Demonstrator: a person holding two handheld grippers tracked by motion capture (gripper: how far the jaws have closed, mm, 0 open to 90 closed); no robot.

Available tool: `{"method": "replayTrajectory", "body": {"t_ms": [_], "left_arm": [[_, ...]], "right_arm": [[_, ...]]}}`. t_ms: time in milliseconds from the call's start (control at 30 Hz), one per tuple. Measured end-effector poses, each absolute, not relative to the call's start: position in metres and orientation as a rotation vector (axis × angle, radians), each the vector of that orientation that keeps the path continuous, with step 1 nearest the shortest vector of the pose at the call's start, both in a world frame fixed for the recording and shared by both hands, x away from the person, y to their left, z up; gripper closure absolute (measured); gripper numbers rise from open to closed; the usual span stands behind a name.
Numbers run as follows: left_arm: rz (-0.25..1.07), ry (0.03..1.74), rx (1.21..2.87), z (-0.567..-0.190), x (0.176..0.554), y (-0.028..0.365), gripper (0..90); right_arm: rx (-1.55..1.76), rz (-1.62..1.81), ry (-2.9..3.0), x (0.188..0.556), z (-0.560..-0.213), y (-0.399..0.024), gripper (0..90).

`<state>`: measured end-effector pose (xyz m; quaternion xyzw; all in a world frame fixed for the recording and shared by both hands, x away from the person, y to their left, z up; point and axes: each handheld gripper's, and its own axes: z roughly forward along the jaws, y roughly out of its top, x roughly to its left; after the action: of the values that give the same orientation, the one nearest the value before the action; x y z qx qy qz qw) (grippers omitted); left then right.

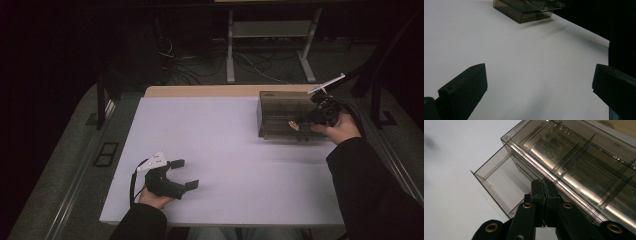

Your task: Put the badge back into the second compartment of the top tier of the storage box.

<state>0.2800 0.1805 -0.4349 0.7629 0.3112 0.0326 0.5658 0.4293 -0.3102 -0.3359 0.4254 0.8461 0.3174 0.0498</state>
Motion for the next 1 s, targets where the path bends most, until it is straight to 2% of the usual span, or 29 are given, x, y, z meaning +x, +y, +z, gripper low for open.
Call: {"method": "replayTrajectory", "body": {"t_ms": [700,900,1000], "left_arm": [[0.079,0.732,1.803,-0.436,0.281,0.180,0.0],[0.077,0.732,1.802,-0.435,0.280,0.180,0.0],[0.077,0.731,1.803,-0.435,0.280,0.180,0.0]], "right_arm": [[1.345,0.992,2.584,0.434,-0.350,-0.316,86.1],[1.352,0.983,2.566,0.433,-0.351,-0.317,77.9],[1.356,0.989,2.558,0.431,-0.349,-0.317,70.6]]}}
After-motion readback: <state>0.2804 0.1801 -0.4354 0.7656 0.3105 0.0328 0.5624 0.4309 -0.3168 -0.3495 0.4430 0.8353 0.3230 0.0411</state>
